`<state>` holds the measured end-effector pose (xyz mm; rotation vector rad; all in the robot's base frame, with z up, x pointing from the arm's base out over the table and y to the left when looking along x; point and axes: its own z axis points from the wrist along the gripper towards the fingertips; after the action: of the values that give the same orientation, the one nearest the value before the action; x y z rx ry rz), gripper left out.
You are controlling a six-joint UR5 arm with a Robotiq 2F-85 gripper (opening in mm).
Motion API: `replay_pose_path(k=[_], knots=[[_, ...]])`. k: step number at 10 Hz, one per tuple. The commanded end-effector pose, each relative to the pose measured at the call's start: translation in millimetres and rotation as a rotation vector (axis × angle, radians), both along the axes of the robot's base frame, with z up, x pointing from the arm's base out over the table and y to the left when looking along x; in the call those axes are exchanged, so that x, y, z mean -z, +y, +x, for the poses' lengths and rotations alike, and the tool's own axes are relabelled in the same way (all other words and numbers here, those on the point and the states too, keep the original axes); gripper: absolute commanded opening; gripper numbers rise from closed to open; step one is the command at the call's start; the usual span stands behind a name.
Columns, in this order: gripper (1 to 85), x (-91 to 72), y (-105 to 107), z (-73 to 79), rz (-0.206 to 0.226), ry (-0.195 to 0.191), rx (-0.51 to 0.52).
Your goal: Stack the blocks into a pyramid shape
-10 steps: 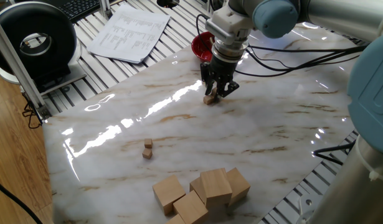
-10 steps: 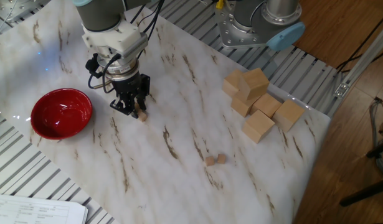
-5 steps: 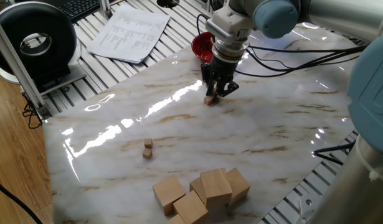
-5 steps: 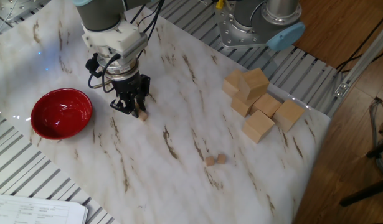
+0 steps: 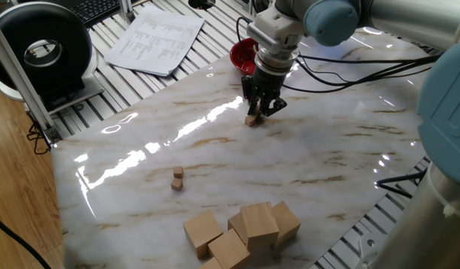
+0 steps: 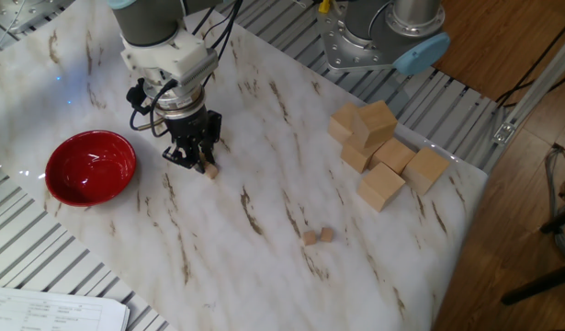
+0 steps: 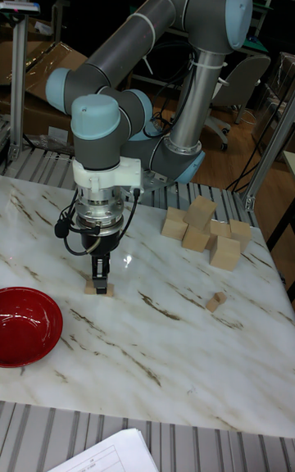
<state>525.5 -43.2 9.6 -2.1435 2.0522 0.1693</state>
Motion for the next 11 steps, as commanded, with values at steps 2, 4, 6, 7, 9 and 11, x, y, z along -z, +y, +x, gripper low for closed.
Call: replay_pose_path(k=[2, 4, 6, 7, 9, 11], knots=[[45.3, -2.8, 2.7, 1.6, 0.017, -0.008, -0.017], [46.7, -11.7, -0.3, 0.3, 0.003, 0.002, 0.008], [46.7, -25.3, -0.1, 1.0, -0.014, -0.004, 0.04], [46.7, -30.4, 3.2, -0.7, -0.01, 0.002, 0.058], [46.7, -36.9, 9.2, 0.4, -0.02, 0.008, 0.086], [47.0, -43.2, 21.7, 7.0, -0.03, 0.004, 0.112]])
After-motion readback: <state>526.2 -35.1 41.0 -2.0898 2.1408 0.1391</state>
